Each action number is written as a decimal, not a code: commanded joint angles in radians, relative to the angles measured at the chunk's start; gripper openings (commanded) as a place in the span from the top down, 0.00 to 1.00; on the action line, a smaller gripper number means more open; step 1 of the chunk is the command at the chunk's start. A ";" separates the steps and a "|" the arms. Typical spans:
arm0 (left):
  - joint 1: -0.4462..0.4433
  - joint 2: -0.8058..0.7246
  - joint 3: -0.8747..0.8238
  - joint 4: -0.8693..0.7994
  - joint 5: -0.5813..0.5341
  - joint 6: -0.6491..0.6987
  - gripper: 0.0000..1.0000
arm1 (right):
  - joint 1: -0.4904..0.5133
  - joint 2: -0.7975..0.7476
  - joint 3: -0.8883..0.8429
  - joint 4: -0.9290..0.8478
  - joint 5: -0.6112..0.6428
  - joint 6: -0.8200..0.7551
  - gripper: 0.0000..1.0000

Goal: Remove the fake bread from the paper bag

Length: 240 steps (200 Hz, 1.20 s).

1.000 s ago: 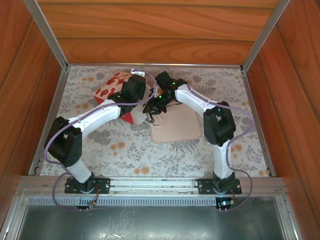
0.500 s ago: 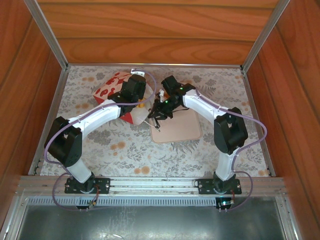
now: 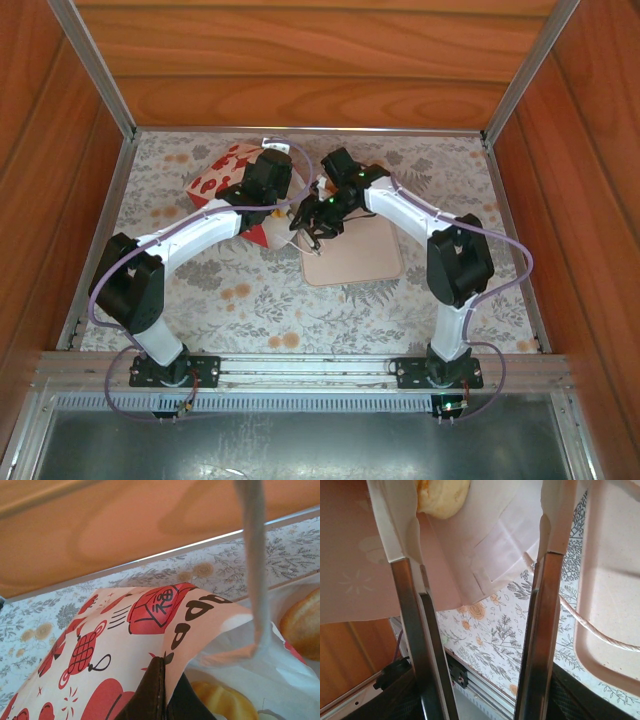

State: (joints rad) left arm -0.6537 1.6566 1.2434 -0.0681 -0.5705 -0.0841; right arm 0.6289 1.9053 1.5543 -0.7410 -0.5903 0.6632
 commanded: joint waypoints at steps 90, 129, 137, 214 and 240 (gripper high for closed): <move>0.010 -0.026 0.014 0.015 0.032 -0.014 1.00 | 0.001 0.117 0.118 -0.109 0.006 -0.080 0.58; 0.010 -0.021 0.016 0.015 0.033 -0.014 1.00 | 0.000 0.101 0.122 -0.113 0.012 -0.091 0.74; 0.011 -0.022 0.016 0.015 0.032 -0.014 1.00 | 0.000 0.095 0.122 -0.112 0.013 -0.094 0.78; 0.024 -0.008 0.024 0.001 0.011 -0.017 1.00 | 0.002 0.017 0.090 -0.071 0.004 -0.089 1.00; 0.042 0.003 0.033 -0.017 0.001 -0.024 1.00 | 0.003 -0.025 0.066 -0.071 0.010 -0.083 1.00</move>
State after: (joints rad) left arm -0.6357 1.6566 1.2453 -0.0750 -0.5453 -0.0868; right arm 0.6285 1.9629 1.6402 -0.8276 -0.5716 0.5823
